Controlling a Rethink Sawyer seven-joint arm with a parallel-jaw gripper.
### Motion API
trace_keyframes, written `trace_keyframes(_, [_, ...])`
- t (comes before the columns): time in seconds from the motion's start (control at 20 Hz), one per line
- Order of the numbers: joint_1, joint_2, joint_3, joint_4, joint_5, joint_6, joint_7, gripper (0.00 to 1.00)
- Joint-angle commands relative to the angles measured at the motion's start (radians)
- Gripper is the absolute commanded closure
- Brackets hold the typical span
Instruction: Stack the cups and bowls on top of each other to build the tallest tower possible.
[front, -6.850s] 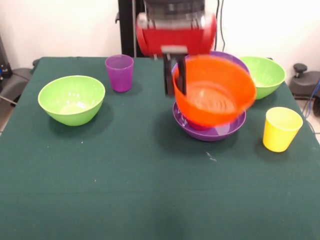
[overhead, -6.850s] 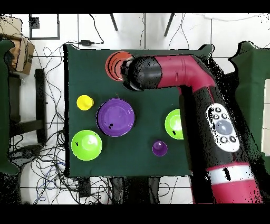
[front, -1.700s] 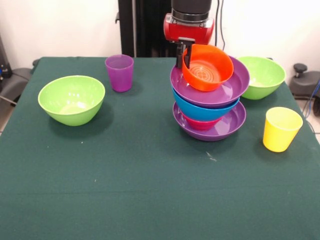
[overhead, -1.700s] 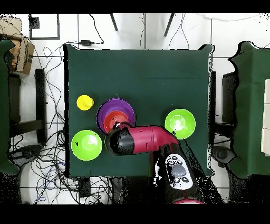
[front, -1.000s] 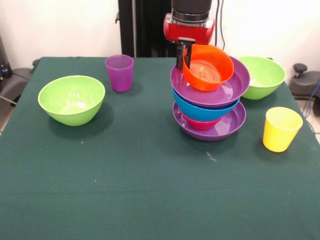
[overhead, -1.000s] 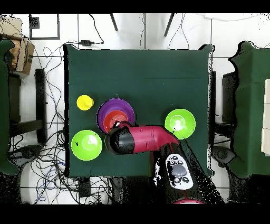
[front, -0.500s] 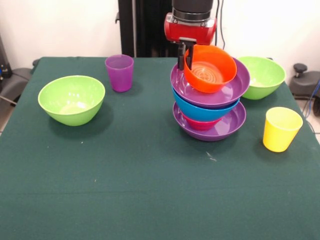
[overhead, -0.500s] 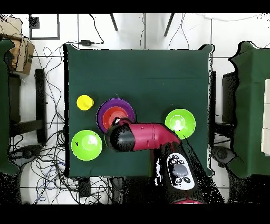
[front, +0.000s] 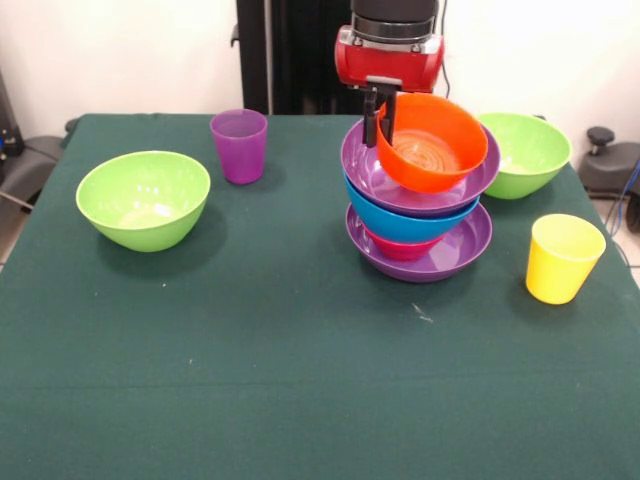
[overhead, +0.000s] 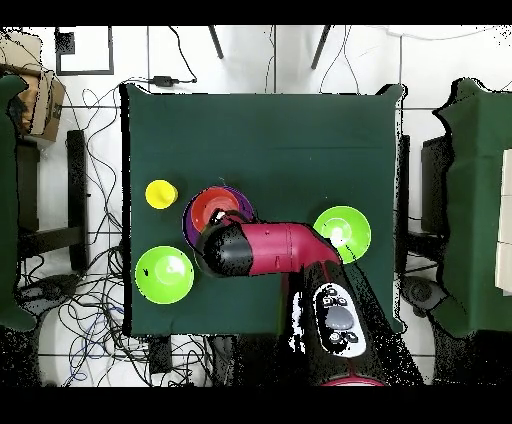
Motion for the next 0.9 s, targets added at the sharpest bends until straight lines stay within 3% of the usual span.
trace_keyframes(0.05, [0.033, 0.031, 0.024, -0.073, 0.023, 0.07, 0.074, 1.0])
trace_keyframes(0.9, [0.013, 0.007, 0.014, 0.021, 0.004, -0.003, 0.079, 1.0])
